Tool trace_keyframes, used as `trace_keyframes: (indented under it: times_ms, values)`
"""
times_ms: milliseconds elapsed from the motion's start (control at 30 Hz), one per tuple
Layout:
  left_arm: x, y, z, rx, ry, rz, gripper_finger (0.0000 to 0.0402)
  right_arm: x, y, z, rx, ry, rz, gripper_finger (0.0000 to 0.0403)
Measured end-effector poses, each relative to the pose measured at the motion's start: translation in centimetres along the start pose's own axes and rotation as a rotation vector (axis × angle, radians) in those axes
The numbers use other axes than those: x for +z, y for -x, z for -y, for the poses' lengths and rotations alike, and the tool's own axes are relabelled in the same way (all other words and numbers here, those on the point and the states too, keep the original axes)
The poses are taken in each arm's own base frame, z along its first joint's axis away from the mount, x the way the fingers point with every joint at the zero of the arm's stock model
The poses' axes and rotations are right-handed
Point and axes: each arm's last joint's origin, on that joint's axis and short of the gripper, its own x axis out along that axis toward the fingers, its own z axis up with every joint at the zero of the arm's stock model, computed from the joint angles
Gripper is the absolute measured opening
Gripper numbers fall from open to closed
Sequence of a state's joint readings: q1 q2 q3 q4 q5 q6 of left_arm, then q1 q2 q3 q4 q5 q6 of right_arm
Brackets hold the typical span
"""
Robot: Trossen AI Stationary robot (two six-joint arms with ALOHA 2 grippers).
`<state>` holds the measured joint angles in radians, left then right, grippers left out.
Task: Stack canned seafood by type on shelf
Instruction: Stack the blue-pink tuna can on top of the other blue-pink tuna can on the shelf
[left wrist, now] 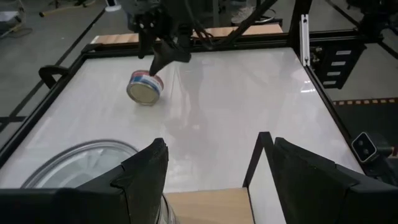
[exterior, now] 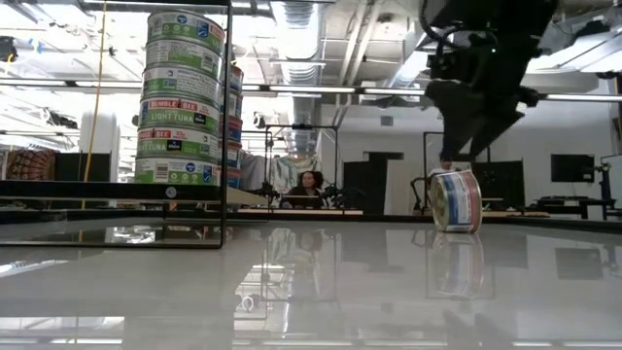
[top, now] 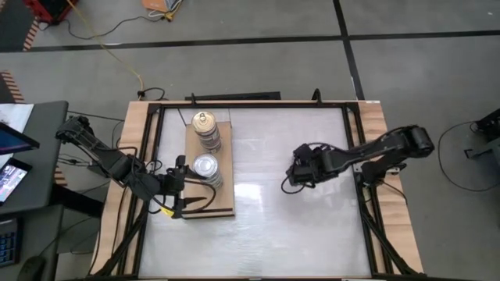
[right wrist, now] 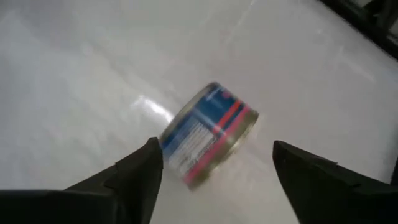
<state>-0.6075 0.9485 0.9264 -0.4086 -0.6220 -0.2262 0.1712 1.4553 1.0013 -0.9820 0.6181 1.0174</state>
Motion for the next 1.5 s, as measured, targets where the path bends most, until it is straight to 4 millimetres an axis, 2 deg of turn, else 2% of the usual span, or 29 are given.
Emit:
trace_keyframes:
  times_ms: [167, 300, 567, 800, 1133, 1500]
  values:
    - [0.0, 0.0, 0.0, -0.003, 0.011, -0.002, 0.0277, -2.0, -0.5, -1.9, -0.051, -0.093, 0.120, 0.0350]
    - [0.0, 0.0, 0.0, -0.005, 0.015, -0.004, 0.0277, -3.6, -0.8, -3.4, -0.091, -0.150, 0.255, 0.0354]
    - [-0.1, 0.0, 0.0, -0.014, 0.030, -0.008, 0.0277, -5.5, -2.1, -3.9, -0.205, -0.240, 0.409, 0.0354]
    - [-0.1, 0.0, 0.0, -0.013, 0.038, -0.009, 0.0277, -6.1, -4.6, -5.2, -0.231, -0.277, 0.416, 0.0354]
    - [-0.5, 0.0, -0.1, -0.003, 0.052, -0.045, 0.0277, -6.4, -5.2, -5.6, -0.227, -0.288, 0.382, 0.0351]
    - [-0.5, 0.0, -0.1, -0.003, 0.047, -0.044, 0.0277, -8.6, -8.4, -4.0, -0.112, -0.327, 0.356, 0.0314]
